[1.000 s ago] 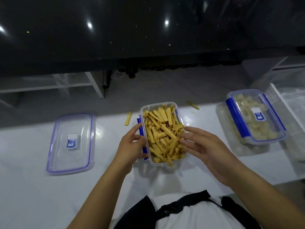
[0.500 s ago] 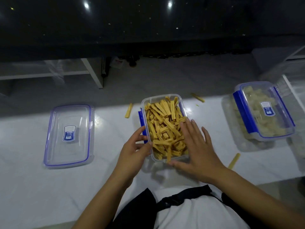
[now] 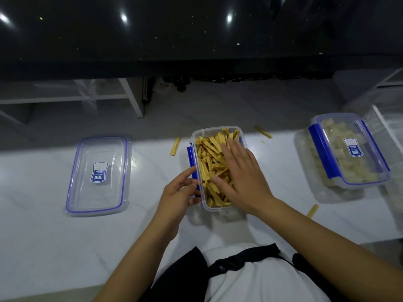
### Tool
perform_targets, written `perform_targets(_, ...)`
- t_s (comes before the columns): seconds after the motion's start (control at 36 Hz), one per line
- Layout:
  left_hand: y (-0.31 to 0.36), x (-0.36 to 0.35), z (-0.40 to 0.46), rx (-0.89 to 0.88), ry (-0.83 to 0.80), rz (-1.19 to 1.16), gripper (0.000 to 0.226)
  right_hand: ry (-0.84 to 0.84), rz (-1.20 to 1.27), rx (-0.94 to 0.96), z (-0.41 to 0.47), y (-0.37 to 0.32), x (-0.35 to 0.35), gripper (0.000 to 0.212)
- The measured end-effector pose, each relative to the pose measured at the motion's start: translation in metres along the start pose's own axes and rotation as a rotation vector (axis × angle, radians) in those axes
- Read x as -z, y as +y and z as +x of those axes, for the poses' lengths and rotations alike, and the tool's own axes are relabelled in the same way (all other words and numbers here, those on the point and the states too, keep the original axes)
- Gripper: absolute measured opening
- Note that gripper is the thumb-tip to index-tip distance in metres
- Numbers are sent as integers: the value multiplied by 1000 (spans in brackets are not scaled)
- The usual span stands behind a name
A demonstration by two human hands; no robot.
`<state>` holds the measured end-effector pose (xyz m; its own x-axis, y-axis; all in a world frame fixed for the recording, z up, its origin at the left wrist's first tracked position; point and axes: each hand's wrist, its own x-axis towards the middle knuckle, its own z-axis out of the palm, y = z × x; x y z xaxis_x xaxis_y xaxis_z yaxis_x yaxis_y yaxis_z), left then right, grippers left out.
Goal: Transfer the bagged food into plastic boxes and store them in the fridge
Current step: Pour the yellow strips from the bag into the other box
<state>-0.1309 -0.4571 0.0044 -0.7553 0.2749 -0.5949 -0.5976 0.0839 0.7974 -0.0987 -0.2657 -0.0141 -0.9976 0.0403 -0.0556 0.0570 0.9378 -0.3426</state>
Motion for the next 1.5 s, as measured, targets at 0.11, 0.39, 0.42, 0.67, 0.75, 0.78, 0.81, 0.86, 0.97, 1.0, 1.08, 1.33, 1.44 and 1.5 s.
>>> perform_targets(0.11,0,-2,3,-13,18,-4,40,-16,-67,7,4,-6,-5,81)
perform_targets(0.39,9,28,29,-259,175,436,28,76,140,3,-18,7,25,77)
perform_targets(0.42,12,32,36,-317,219,532,30,104,177,-43,-25,12,28,76)
perform_targets(0.67,23,33,96,-493,327,944,72,98,125,-612,-110,63,24,69)
perform_targets(0.75,23,29,103,-534,344,905,78,127,83,-744,-135,73,15,66)
perform_targets(0.78,23,28,103,-545,348,880,76,135,77,-788,-141,76,12,67)
perform_targets(0.81,22,27,103,-552,350,860,74,142,76,-825,-145,78,11,67)
perform_targets(0.86,21,28,102,-556,351,832,74,161,81,-860,-151,83,8,66)
perform_targets(0.97,17,29,94,-533,356,785,77,232,99,-848,-153,91,5,60)
perform_targets(1.0,16,29,91,-526,355,771,78,259,124,-844,-151,92,5,58)
perform_targets(1.08,13,29,82,-482,340,750,76,304,247,-832,-143,93,5,46)
perform_targets(1.33,-4,29,54,-367,265,1005,59,219,328,-766,-132,94,12,27)
perform_targets(1.44,-16,28,41,-372,231,1101,44,233,449,-584,-114,75,35,23)
perform_targets(1.5,-20,28,37,-372,219,1115,42,262,527,-489,-97,59,51,22)
